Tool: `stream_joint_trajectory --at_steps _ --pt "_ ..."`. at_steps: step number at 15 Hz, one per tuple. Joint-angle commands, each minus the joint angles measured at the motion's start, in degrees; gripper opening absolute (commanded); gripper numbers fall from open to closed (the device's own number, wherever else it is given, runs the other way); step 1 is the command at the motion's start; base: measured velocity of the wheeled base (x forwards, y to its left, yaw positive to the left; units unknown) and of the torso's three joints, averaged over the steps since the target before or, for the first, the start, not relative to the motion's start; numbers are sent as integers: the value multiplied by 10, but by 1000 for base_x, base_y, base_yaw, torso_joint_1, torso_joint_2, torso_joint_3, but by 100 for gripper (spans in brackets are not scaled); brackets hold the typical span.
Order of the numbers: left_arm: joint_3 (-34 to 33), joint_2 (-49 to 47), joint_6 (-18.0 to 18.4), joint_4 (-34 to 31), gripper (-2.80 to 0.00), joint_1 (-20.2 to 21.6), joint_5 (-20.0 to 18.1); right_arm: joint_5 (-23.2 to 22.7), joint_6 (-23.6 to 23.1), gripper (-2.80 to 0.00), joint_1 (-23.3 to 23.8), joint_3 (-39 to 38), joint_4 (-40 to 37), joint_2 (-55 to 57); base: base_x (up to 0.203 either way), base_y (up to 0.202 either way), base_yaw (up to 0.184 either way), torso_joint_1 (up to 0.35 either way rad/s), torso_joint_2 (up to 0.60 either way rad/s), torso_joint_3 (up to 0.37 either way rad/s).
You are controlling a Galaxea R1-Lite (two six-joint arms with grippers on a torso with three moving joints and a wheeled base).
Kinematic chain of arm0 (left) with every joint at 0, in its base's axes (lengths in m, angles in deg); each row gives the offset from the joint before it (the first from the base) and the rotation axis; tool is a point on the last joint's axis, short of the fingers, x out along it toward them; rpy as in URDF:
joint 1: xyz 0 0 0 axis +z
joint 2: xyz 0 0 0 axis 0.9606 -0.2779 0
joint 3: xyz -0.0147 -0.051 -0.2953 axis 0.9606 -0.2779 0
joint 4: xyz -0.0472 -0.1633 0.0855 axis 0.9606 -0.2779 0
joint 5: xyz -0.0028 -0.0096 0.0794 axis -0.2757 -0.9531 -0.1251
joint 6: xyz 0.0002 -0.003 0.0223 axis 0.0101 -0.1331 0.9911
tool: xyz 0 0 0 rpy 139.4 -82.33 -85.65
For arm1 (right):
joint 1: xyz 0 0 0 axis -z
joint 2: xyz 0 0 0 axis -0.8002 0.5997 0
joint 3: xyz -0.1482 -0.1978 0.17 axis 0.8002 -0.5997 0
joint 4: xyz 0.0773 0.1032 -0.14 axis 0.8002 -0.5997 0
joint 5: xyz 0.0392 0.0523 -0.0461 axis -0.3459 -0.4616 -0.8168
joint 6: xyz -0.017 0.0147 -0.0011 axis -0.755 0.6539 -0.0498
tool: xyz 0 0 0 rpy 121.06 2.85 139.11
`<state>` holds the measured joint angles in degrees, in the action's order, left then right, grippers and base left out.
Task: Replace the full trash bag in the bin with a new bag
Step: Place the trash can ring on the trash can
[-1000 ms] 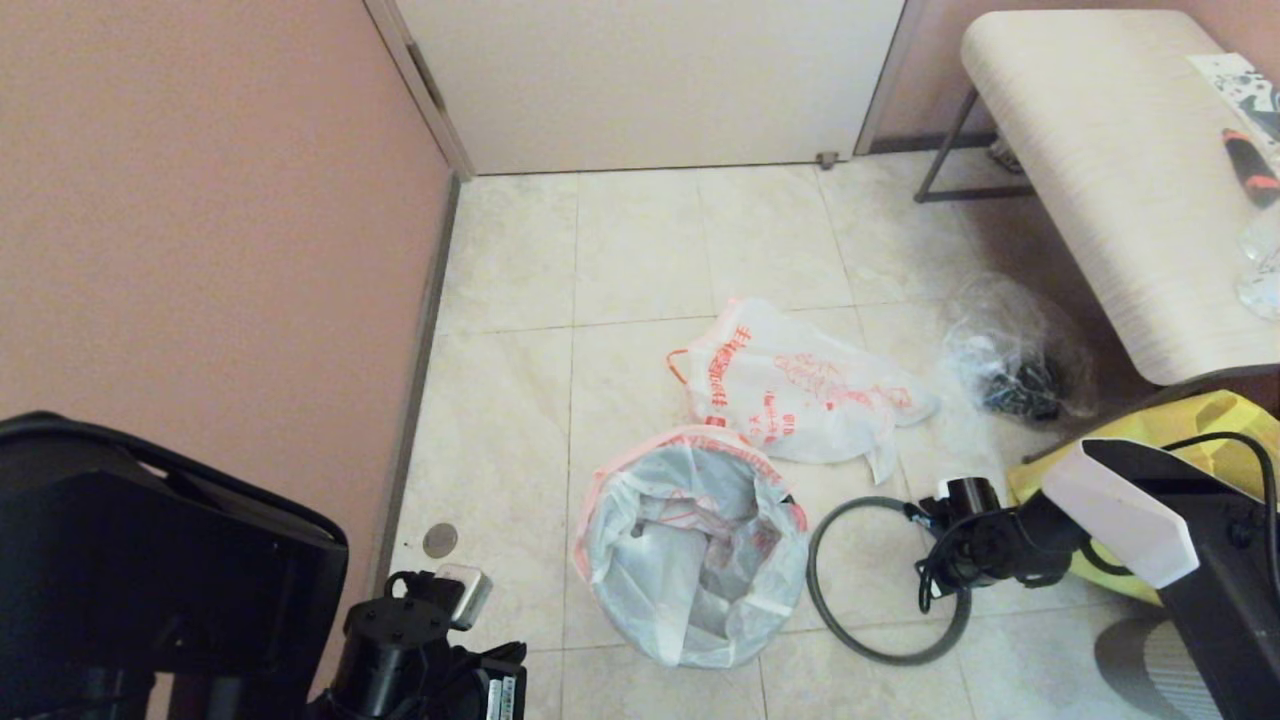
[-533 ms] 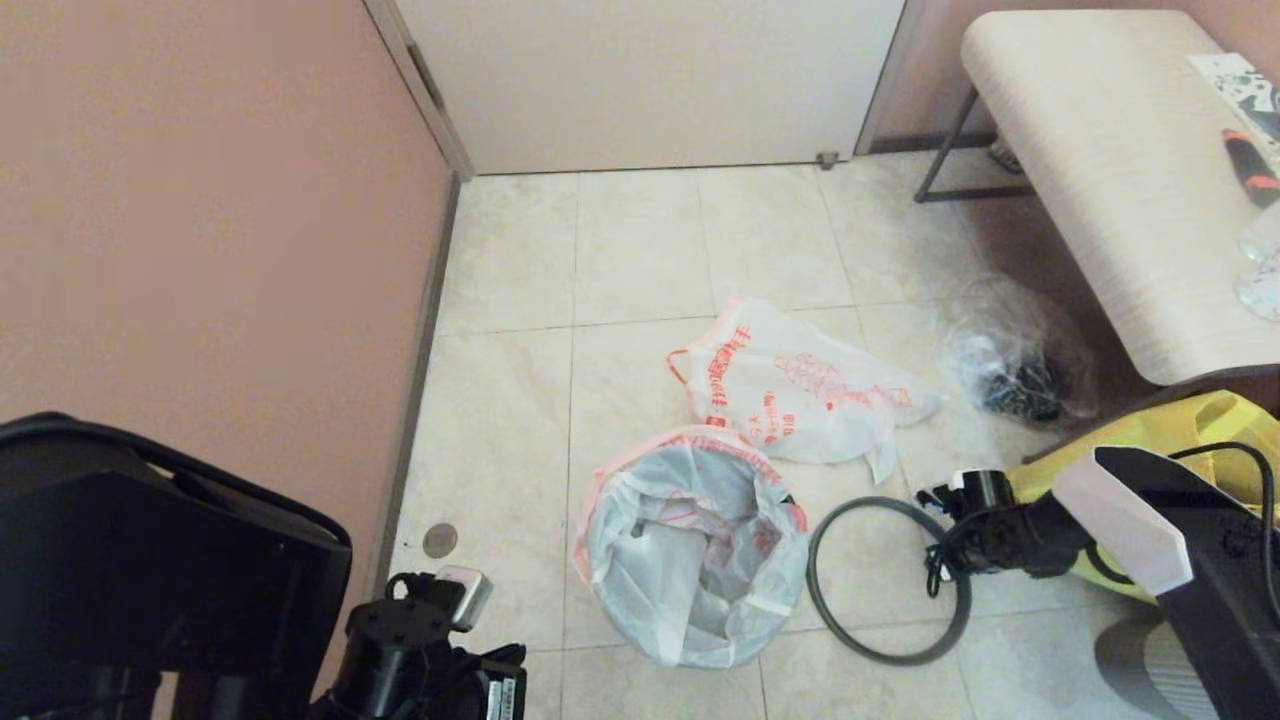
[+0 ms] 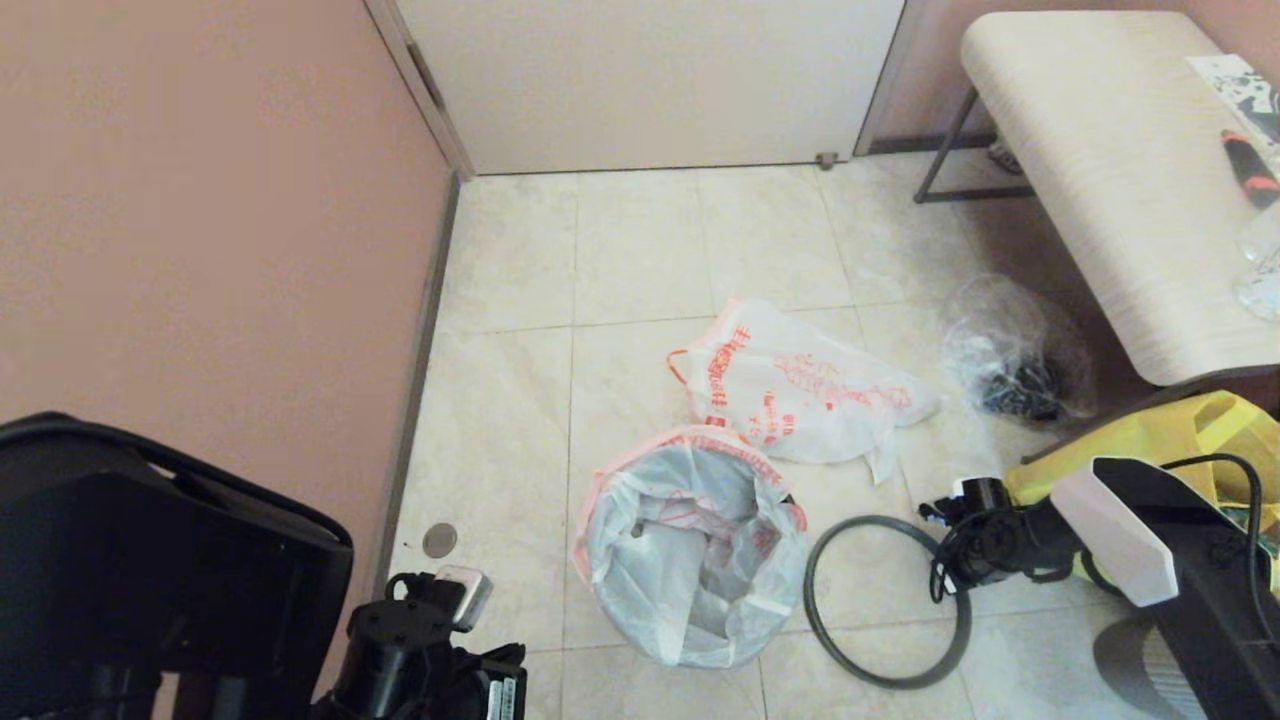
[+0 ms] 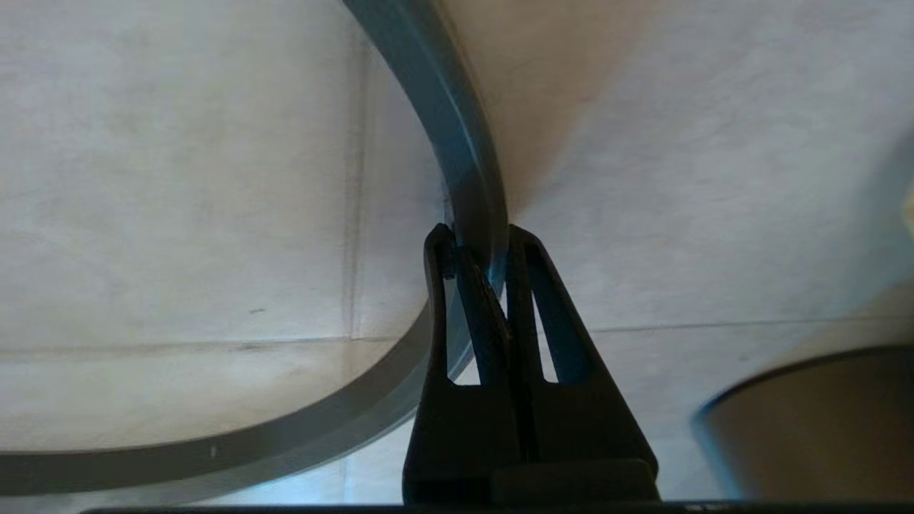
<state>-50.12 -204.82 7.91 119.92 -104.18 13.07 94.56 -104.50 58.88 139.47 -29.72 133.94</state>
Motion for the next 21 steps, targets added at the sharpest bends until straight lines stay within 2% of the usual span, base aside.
stream_joint_trajectory --at_steps 1,4,6,8,9,11,13,15,18,20,21 --pt "0 -2 -1 5 -280 0 1 -1 -1 -280 2 3 0 6 0 0 0 0 0 0" --pt "0 -9 -1 5 -280 0 3 -2 6 -280 1 -5 2 -15 0 0 0 0 0 0" --pt "0 -9 -5 5 -280 -2 3 -3 19 -280 -1 -58 4 -71 0 0 0 0 0 0" --pt "0 -28 -53 5 -280 -31 6 1 43 -280 -8 -148 6 -176 0 0 0 0 0 0" --pt "0 -31 -63 5 -280 -40 14 2 59 -280 -18 -194 7 -239 0 0 0 0 0 0" --pt "0 -13 -70 5 -280 -34 16 5 82 -280 -45 -263 4 -363 0 0 0 0 0 0" --pt "0 -22 -71 5 -280 -29 12 13 96 -280 -79 -295 -20 -484 0 0 0 0 0 0" --pt "1 -33 -70 5 -280 -29 11 29 104 -280 -108 -286 -92 -584 0 0 0 0 0 0" --pt "0 -26 -70 5 -280 -27 11 81 95 -280 -139 -198 -241 -694 0 0 0 0 0 0" --pt "0 -25 -69 5 -280 -28 11 103 84 -280 -160 -162 -272 -733 0 0 0 0 0 0" --pt "0 -25 -69 5 -280 -28 12 103 94 -280 -168 -157 -276 -736 0 0 0 0 0 0"
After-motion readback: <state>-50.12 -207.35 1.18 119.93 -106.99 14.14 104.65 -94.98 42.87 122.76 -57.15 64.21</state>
